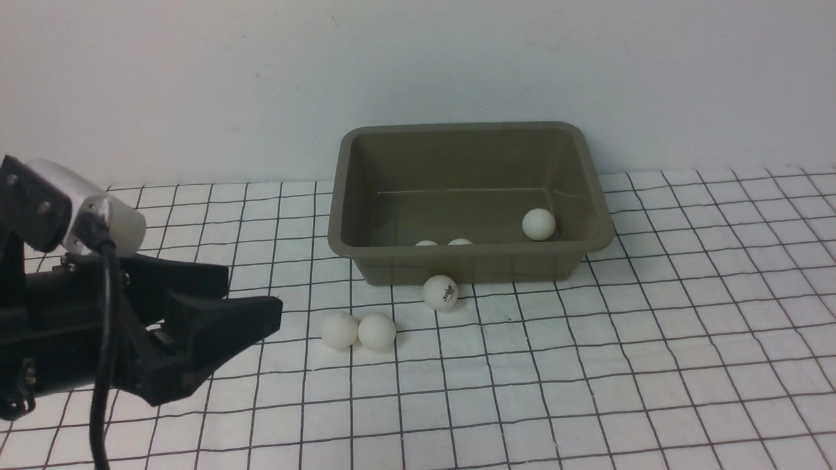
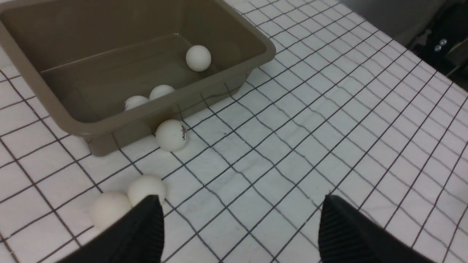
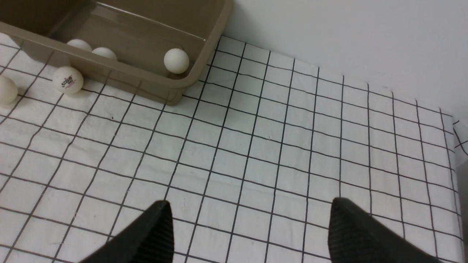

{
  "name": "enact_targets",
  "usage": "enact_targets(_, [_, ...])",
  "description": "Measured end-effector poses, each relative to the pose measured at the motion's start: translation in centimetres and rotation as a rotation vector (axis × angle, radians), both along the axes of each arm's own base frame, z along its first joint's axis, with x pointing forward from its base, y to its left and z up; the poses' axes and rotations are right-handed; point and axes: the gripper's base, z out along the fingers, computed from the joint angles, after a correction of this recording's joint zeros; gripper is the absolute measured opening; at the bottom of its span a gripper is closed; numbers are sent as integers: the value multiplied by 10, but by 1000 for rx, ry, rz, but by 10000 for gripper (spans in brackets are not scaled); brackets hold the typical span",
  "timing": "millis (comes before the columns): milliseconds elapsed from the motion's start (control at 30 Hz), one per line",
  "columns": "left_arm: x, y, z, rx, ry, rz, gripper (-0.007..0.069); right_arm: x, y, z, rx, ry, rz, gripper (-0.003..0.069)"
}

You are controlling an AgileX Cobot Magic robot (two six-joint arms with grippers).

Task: Put the table tennis balls into the box on the white checkered tablecloth.
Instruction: 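Reach for and grasp a ping pong ball on the table beside the basket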

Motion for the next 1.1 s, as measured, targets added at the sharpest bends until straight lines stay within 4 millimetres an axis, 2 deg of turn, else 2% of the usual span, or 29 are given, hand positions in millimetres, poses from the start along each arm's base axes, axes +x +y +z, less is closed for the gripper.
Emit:
enact_targets(200, [1,-2,23,-45,14,-13,511,-2,0,1,2,-15,1,514])
enact_targets(500, [-6,15,32,239,224,63,513,-2,0,2,1,-25,2,514])
enact_targets(633, [-10,16,62,240,230,83,513,-2,0,2,1,-25,2,514])
enact_targets(700, [-13,15,85,226,188,91,513,-2,0,2,1,-25,2,514])
enact_targets(833, [-19,14,114,225,109,90,513,-2,0,2,2,-26,2,514])
enact_targets(933, [-16,14,120,222,110,76,513,-1,0,3,3,-37,1,514])
enact_targets(1100, [10,12,106,250,164,-15,513,-1,0,4,5,-50,0,514])
